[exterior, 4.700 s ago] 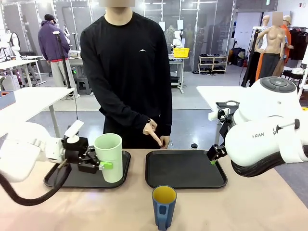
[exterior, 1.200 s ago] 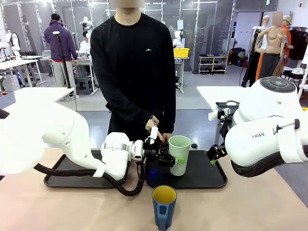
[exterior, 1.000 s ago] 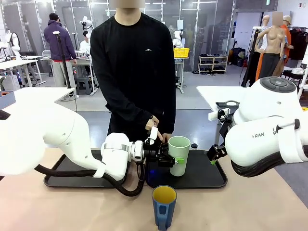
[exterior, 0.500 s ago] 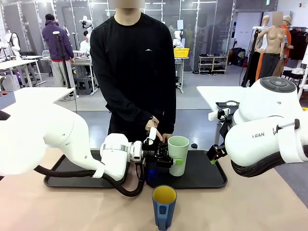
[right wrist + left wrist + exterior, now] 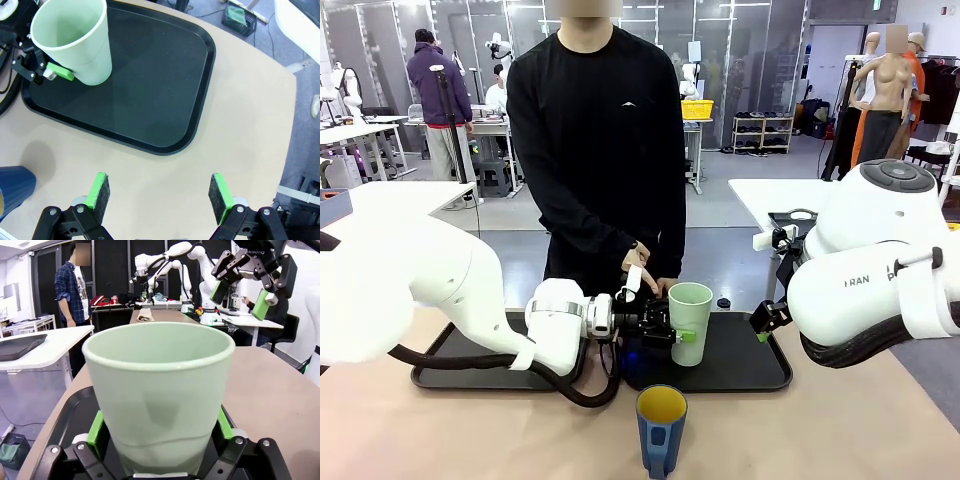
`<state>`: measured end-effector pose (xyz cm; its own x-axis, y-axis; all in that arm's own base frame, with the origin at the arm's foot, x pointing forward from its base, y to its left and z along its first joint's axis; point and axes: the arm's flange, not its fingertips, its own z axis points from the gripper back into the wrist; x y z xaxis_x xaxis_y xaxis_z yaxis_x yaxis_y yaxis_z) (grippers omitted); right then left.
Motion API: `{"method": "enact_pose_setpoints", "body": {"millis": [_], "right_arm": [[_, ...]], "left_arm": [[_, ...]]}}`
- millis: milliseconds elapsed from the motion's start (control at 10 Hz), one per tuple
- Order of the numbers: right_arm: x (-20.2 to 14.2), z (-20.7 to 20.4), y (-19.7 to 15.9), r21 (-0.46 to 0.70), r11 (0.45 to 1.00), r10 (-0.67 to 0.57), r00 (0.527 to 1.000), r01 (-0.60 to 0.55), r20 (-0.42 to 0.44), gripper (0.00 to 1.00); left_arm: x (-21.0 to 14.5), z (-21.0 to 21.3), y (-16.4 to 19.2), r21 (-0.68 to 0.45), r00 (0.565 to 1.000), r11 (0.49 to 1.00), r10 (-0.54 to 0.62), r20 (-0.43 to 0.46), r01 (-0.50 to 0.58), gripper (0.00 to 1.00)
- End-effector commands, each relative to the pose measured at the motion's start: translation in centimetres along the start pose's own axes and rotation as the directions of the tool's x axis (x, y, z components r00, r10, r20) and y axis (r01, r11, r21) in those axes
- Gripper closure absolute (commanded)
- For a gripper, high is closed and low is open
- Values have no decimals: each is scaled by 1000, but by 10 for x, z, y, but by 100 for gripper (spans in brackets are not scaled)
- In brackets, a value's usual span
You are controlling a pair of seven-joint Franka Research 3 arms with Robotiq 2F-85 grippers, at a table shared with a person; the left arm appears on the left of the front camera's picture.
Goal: Sort and store the cups by type.
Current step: Place the picked Reusable plastic cup into the Flat Tray indicated by the person.
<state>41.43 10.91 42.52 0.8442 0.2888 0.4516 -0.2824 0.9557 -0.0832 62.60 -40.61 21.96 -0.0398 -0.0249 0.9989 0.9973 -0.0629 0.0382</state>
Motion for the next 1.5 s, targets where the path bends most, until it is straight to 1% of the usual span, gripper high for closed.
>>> {"method": "enact_pose_setpoints", "body": {"millis": [0, 300, 700, 1000, 1200, 1300, 1400], "right_arm": [[0, -1, -1, 3, 1000, -3, 1000, 3, -1, 0], [0, -1, -1, 3, 1000, -3, 1000, 3, -1, 0], [0, -1, -1, 3, 1000, -3, 1000, 3, -1, 0], [0, -1, -1, 3, 1000, -3, 1000, 3, -1, 0], [0, -1, -1, 3, 1000, -3, 1000, 3, -1, 0], [0, -1, -1, 3, 1000, -3, 1000, 3, -1, 0], [0, -1, -1, 3, 1000, -3, 1000, 3, -1, 0]], "left_arm": [[4, 15, -9, 19, 1000, 1000, 3, 18, -3, 0], [10, 32, -15, 37, 1000, 999, 4, 18, -4, 0], [16, 42, -27, 6, 999, 1000, 21, 26, -21, 0], [20, 59, -38, 8, 999, 999, 32, -4, -32, 0], [21, 68, -39, 27, 999, 999, 30, -12, -30, 0], [18, 71, -35, 32, 1000, 999, 29, -1, -29, 0], [15, 75, -33, 74, 1000, 997, 17, -23, -16, 0]]}}
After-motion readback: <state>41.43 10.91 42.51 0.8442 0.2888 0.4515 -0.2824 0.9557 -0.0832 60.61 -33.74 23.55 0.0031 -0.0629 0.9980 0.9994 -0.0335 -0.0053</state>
